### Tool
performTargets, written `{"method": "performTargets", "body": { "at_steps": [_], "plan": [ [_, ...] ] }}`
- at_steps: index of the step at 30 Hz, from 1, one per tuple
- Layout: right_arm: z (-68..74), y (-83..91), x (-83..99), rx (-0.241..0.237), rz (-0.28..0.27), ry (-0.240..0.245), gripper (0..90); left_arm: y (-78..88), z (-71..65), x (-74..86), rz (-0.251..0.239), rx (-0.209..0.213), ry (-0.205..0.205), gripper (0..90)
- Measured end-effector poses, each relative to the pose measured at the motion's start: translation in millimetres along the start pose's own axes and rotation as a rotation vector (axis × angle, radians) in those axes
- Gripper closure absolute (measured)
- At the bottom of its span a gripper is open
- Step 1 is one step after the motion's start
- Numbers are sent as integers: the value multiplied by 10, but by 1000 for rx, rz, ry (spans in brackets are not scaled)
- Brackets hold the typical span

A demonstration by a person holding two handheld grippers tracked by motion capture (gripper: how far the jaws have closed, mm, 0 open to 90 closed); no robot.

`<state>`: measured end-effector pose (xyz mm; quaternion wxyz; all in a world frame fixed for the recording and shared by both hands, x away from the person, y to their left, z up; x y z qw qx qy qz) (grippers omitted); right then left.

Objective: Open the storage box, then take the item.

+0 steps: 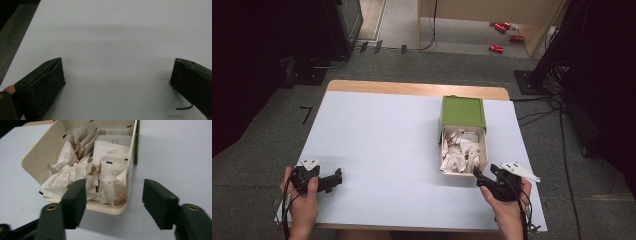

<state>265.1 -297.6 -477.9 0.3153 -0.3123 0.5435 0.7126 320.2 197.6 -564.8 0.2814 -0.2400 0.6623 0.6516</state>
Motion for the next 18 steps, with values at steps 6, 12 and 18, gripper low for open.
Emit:
{"method": "performTargets", "body": {
  "at_steps": [6, 12, 18],
  "plan": [
    [86, 37, -18, -10, 6, 10, 290, 0, 0, 0, -1, 0, 0, 0],
    [214, 91, -62, -26, -14, 21, 301, 0, 0, 0, 0, 0, 1, 0],
    [316, 75, -77, -50, -22, 25, 352, 1, 0, 1, -1, 0, 0, 0]
  ]
}}
Point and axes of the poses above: each handheld gripper's, and its own axes: y roughly backward along the jaws, x roughly out of its underside, z roughly to its left, the point moved 9 cm from there along -y, roughly forward along the jaws, and after that the axes turned 1 degree about x, right-handed, at the moved point
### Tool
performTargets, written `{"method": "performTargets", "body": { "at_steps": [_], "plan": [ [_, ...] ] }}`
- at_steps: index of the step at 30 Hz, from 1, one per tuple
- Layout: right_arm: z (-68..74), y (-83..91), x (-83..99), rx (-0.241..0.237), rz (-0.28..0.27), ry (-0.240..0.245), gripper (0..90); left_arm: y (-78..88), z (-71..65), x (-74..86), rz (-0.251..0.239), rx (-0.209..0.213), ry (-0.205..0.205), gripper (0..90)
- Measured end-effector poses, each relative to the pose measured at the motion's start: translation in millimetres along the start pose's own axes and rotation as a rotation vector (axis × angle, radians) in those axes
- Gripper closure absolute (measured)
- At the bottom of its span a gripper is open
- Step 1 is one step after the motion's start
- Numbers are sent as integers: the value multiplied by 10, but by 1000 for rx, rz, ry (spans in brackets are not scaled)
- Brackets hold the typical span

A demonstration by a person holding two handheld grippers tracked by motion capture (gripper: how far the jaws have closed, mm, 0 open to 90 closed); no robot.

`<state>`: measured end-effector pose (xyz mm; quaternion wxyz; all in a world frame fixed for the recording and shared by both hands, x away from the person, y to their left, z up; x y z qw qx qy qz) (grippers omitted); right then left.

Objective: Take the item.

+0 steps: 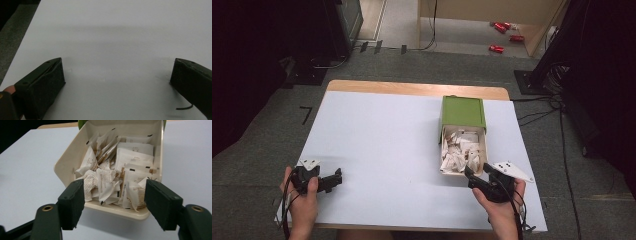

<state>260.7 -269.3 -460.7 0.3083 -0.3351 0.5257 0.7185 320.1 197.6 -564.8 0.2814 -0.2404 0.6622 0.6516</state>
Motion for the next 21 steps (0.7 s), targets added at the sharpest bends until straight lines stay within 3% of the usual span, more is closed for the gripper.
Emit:
{"method": "performTargets", "body": {
  "at_steps": [3, 7, 14, 21],
  "plan": [
    [45, -42, -1, -29, -9, -5, 448, -1, 0, -1, 0, 0, 0, 0],
    [49, -117, 26, -29, -12, -8, 523, -1, -1, -1, 1, 0, 0, 0],
    [12, -301, 147, -7, 14, -24, 574, -1, 0, 0, 0, 0, 0, 0],
    [48, -449, 195, 9, 18, -24, 560, -1, -1, -1, 0, 0, 0, 0]
  ]
}}
Point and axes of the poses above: each handheld gripper's, and its own axes: y roughly backward along the jaws, x roughly out of its underside, z roughly to its left, the point moved 9 cm from there along -y, roughly forward along the jaws, and after that the axes turned 1 degree about x, right-handed, at the moved point
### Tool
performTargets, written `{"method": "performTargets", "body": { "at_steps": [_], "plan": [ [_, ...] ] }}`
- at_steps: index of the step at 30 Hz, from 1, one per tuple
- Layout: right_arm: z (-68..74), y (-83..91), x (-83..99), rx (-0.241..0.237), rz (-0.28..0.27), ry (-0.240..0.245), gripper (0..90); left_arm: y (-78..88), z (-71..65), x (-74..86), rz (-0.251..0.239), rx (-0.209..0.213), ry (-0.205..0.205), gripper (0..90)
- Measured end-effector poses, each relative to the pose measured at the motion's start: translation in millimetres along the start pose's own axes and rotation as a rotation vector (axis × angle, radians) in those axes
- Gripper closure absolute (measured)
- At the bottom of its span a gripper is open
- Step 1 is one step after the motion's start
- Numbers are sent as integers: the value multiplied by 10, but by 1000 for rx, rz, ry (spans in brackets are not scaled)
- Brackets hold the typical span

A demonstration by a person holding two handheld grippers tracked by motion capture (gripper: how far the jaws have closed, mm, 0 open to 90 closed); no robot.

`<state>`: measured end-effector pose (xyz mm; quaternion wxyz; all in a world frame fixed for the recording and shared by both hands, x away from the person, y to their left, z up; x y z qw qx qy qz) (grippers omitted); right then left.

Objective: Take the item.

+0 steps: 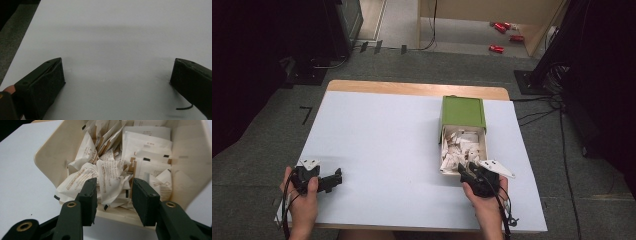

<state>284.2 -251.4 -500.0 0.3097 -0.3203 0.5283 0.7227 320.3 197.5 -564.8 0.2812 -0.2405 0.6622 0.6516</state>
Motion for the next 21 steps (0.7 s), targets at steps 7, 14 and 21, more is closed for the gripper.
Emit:
{"method": "performTargets", "body": {
  "at_steps": [7, 14, 21],
  "plan": [
    [20, -102, 50, 38, 18, 26, 628, 0, 0, 0, 0, 0, 0, 0],
    [-8, -81, 52, 46, -6, 39, 760, 0, 0, 0, 0, 0, 0, 0],
    [19, -36, 31, 40, -19, 64, 776, 0, 1, 0, 0, 0, 0, 0]
  ]
}}
Point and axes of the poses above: each handheld gripper's, and its own axes: y roughly backward along the jaws, x roughly out of its underside, z roughly to its left, the point moved 9 cm from there along -y, roughly forward along the jaws, and after that the axes turned 1 degree about x, right-handed, at the moved point
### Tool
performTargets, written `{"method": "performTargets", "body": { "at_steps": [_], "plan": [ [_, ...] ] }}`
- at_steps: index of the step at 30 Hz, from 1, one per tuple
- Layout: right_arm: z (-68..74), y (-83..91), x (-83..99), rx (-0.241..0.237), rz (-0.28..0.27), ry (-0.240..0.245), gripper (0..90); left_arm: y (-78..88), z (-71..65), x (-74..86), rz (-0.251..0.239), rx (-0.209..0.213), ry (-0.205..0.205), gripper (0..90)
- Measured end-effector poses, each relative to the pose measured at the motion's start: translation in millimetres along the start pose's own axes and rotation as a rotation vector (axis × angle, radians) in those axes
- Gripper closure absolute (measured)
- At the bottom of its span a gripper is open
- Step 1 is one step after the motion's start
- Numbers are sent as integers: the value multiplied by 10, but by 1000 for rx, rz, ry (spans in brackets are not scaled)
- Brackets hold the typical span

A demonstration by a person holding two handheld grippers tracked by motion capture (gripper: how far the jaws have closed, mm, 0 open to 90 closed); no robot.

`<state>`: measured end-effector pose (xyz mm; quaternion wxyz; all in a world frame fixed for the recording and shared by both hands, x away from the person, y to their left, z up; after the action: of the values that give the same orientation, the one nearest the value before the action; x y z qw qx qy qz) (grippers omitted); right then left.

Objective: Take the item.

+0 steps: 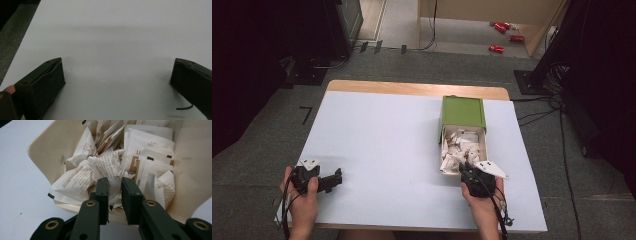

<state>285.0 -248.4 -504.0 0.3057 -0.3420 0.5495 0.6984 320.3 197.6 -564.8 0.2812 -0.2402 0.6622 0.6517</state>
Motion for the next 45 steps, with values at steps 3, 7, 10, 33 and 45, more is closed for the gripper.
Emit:
{"method": "performTargets", "body": {
  "at_steps": [3, 7, 10, 33, 45],
  "plan": [
    [1, 53, -42, -6, -12, 4, 776, 0, 0, 0, 0, 0, 0, 0],
    [-23, 135, -109, -6, -25, 0, 775, 0, 0, 0, 0, 0, 0, 0],
    [-48, 190, -148, -8, -27, 2, 775, 0, 0, 0, 0, 0, 0, 0],
    [-302, 631, -398, 0, -77, -28, 775, 1, 1, 1, 2, 0, -1, 0],
    [-457, 718, -426, 9, -86, -58, 774, 1, 1, 1, 1, 0, -1, 0]
  ]
}}
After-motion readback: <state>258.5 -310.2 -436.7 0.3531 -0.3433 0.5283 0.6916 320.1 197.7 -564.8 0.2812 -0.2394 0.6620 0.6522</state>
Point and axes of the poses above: each handheld gripper's, and its own axes: y roughly backward along the jaws, x roughly out of its underside, z roughly to its left, the point moved 9 cm from there along -y, roughly forward along the jaws, and after that the axes turned 1 degree about x, right-handed, at the moved point
